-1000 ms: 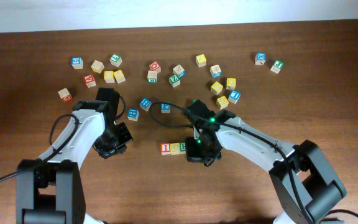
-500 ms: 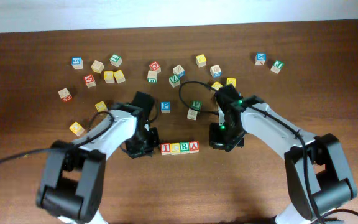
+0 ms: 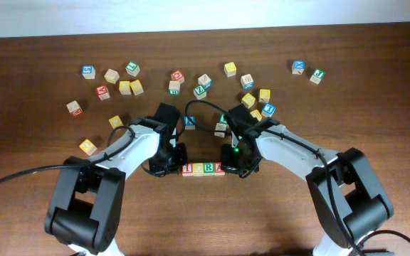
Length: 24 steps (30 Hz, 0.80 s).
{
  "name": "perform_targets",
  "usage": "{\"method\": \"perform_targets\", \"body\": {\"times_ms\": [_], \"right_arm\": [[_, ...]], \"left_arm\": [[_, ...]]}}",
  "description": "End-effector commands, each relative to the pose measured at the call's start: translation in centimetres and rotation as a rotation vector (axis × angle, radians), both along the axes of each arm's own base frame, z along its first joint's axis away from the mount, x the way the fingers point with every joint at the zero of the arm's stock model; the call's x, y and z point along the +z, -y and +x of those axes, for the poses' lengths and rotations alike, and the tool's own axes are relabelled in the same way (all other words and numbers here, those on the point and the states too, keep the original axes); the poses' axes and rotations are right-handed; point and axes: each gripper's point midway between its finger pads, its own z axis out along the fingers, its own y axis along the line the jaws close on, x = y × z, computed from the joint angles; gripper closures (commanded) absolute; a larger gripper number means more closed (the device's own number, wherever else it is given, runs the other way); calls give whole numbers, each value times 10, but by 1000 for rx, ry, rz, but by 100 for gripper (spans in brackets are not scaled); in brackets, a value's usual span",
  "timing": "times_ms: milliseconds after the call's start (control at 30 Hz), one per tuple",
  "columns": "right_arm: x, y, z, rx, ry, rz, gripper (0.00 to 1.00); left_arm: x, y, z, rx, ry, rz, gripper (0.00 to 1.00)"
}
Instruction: Spell out ICRA
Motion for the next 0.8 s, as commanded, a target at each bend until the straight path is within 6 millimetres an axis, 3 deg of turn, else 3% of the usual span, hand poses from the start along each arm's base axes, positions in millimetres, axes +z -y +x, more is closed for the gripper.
{"method": "perform_targets", "body": {"times_ms": [0,367,567,667,767], "right_arm": [[-1,-12,-9,20,-25,33,96],[-3,-7,-6,18,-11,2,95],[-5,30,0,-14,-47,-25,90],[-8,42,6,-28,-22,-82,84],[-9,44,7,-29,-17,-95,84]], "left_arm": [[-7,11,-5,-38,-21,-30,100],[-6,10,-12,-36,-54,-30,100],[-9,-34,9,64,-13,61,100],[-8,-34,22,75,32,50,100],[16,-25,58,55,135,29,100]]}}
